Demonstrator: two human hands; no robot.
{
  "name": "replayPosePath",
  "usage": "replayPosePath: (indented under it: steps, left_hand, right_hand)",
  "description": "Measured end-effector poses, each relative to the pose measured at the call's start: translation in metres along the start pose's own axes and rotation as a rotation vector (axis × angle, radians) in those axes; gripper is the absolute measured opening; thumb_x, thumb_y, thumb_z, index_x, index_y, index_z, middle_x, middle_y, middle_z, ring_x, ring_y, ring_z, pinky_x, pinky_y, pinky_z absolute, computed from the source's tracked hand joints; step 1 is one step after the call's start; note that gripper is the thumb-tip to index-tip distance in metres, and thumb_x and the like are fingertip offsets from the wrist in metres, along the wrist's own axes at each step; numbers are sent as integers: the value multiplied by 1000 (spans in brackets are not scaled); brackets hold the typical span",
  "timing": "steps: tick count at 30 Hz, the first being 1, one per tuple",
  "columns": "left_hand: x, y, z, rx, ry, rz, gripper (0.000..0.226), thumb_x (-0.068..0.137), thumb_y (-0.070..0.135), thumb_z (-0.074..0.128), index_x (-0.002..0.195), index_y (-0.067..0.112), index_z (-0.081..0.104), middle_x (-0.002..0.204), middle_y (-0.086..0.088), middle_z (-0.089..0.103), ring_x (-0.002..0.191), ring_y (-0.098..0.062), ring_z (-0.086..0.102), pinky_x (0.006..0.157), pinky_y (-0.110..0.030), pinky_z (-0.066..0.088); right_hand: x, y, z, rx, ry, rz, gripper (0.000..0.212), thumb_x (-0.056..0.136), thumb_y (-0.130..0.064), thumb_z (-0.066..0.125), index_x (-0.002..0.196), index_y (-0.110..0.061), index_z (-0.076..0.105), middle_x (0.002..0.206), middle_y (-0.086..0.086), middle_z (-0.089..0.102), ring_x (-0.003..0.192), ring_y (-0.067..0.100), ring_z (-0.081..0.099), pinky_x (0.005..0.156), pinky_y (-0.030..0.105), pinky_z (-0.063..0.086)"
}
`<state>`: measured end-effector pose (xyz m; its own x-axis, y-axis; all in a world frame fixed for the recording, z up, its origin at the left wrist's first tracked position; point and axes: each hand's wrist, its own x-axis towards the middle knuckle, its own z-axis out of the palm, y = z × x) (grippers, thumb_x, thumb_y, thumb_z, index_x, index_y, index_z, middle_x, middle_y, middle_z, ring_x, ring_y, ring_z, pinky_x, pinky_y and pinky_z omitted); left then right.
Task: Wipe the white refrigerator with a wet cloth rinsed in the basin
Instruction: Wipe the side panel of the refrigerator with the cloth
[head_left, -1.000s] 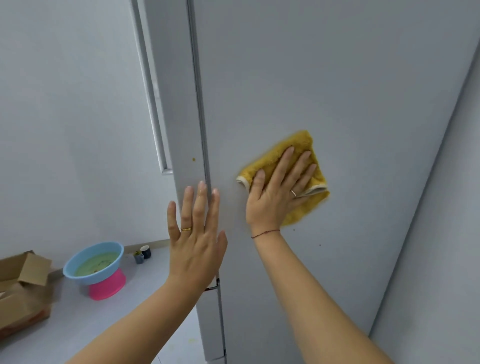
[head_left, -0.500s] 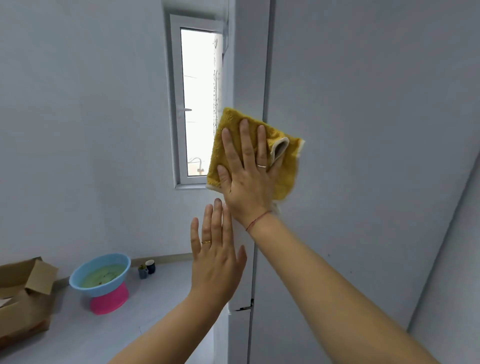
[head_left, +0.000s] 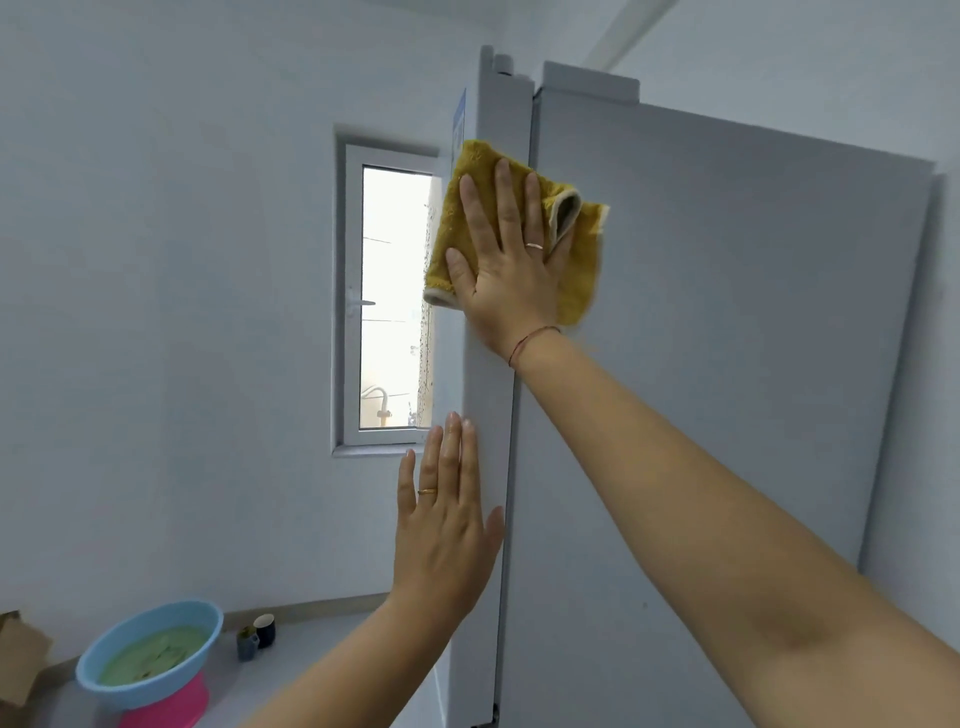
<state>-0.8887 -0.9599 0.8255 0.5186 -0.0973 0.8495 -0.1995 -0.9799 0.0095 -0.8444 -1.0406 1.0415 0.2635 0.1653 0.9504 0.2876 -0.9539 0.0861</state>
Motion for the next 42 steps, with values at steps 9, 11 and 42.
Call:
replayPosePath:
  steps: [9,11,42]
  left_hand:
    - [9,-6,2,-95,22,-34,80,86,44,38,152,6,13,159,-13,15,144,-27,20,112,-45,19]
    - [8,-4,5,-133,16,-46,83,86,43,38,153,7,6,160,-12,12,145,-25,17,113,-43,17]
    - [-93,16,56,-319,-93,-128,107,77,28,74,152,1,2,159,-18,13,144,-26,22,113,-37,29]
  right_hand:
    - [88,12,-33,16,22,-14,64,96,-56,24,152,-33,3,161,-2,-4,148,26,-8,113,63,-3]
    - [83,12,-31,-11,50,-24,64,96,-56,22,152,-32,5,162,-1,-2,148,26,-6,113,62,-2]
    - [-195,7,52,46,-52,-72,59,96,-53,28,148,-27,20,158,6,19,146,32,10,109,67,12]
